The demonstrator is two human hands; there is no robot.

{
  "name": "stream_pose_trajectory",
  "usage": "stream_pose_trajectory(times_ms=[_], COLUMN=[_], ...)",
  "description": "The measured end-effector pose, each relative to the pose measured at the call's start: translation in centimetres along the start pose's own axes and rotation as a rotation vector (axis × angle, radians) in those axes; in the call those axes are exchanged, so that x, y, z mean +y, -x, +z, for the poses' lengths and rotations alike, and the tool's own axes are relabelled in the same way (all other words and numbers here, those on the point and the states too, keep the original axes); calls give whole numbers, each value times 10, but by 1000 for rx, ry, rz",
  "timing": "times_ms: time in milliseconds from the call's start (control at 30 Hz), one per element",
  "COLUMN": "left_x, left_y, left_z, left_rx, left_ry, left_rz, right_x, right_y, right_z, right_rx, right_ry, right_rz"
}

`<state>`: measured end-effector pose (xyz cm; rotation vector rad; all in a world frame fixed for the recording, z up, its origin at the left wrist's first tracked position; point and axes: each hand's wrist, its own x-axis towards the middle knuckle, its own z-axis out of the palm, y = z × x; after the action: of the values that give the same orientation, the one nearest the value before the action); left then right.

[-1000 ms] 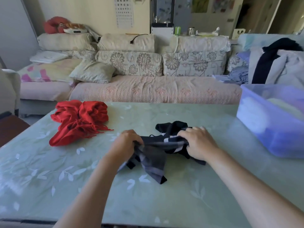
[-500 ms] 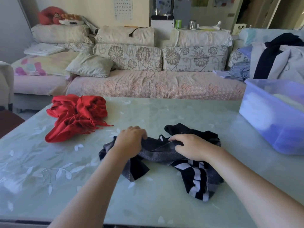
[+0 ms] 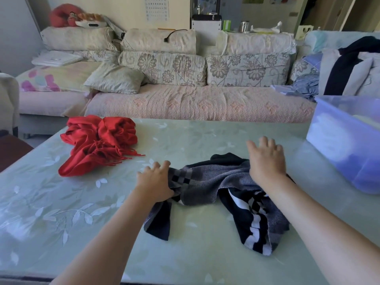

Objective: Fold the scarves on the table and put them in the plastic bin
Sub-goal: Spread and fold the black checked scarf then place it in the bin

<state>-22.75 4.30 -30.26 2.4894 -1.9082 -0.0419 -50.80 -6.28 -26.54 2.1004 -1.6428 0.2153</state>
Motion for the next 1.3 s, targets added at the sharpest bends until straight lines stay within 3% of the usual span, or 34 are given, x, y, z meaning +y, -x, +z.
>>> stream_pose_trajectory(times_ms=[67, 167, 267, 333, 367, 433, 533, 567, 600, 667, 767, 833, 933, 1033, 1133, 1233, 1300], left_x=[-2, -5, -10, -19, -25, -36, -49, -50, -49, -44, -27, -13, 3, 3, 4, 8, 1], left_y=[0, -1, -2, 0, 3, 11, 24, 28, 28, 25, 16, 10, -4, -24, -38, -45, -49], left_z=[-2, -9, -25, -35, -37, -36, -29, -28, -28, -30, -31, -26, -11, 6, 13, 0, -15], left_rx=[-91, 32, 445, 659, 681, 508, -229, -418, -495, -396, -44, 14, 12, -1, 58, 236, 397], left_ry=[83, 254, 180, 64, 20, -69, -144, -103, -69, -80, 68, 197, 191, 163, 180, 326, 403], left_rz=[-24, 16, 96, 182, 226, 262, 155, 83, 38, 42, 78, 114, 108, -4, -89, -176, -253], right_x=[-19, -48, -59, -58, -57, -58, -63, -64, -65, -67, -67, -64, -45, -21, -16, -19, -20], right_y=[5, 18, 29, 30, 29, 28, 33, 37, 39, 42, 42, 35, 15, 6, 2, -11, -18], right_z=[0, -9, 1, 6, 4, 0, -6, -10, -15, -29, -43, -41, -27, -8, 2, -1, -8], right_rx=[66, -214, -375, -308, -259, -185, -290, -360, -429, -562, -735, -616, -273, -380, -348, -160, -157], right_ry=[-242, -675, -413, -281, -280, -298, -380, -428, -458, -482, -692, -809, -478, -195, -258, -425, -425], right_rz=[-197, -430, -562, -558, -527, -460, -434, -453, -481, -525, -497, -412, -264, -145, -68, 38, 35])
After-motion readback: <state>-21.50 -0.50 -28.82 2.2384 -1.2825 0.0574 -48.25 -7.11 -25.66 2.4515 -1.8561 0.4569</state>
